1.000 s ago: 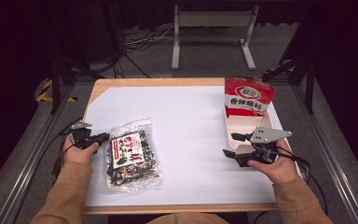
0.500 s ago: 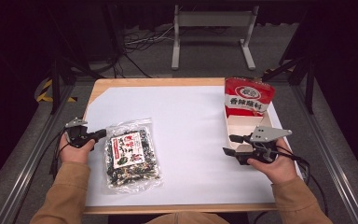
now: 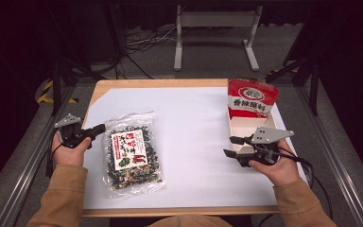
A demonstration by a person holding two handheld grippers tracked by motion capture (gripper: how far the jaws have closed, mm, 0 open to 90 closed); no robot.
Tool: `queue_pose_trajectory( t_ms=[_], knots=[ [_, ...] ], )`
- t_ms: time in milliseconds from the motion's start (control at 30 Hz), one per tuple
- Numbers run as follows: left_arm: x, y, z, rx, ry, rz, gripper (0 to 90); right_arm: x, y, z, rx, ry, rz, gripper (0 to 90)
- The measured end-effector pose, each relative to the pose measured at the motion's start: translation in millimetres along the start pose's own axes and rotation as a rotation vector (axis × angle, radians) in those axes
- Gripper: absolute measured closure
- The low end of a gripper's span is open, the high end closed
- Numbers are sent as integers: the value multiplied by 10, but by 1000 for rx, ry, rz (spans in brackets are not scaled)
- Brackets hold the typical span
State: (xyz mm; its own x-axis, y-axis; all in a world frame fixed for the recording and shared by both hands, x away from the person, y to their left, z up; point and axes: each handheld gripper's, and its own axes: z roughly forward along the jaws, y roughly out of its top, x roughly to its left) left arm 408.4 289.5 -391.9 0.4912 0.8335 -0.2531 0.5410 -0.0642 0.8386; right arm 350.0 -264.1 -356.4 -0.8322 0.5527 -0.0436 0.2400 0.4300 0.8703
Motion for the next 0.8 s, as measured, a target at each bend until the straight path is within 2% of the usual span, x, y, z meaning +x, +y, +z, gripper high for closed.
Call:
queue_pose_trajectory(
  t_ms=[133, 233, 333, 600, 800],
  knots=[
    [-91, 84, -118, -26, -29, 15, 889, 14, 25, 8, -3, 4, -3, 477],
    [-180, 149, -206, -50, -46, 43, 889, 29, 61, 6, -3, 7, -12, 480],
    [-275, 195, -277, -75, -60, 66, 890, 47, 125, 1, 6, -10, -39, 484],
    [-591, 327, -459, -143, -111, 148, 892, 166, 270, 108, 14, 36, -78, 490],
    [-819, 408, -600, -167, -164, 225, 892, 237, 349, 174, -3, 75, -76, 492]
  ],
)
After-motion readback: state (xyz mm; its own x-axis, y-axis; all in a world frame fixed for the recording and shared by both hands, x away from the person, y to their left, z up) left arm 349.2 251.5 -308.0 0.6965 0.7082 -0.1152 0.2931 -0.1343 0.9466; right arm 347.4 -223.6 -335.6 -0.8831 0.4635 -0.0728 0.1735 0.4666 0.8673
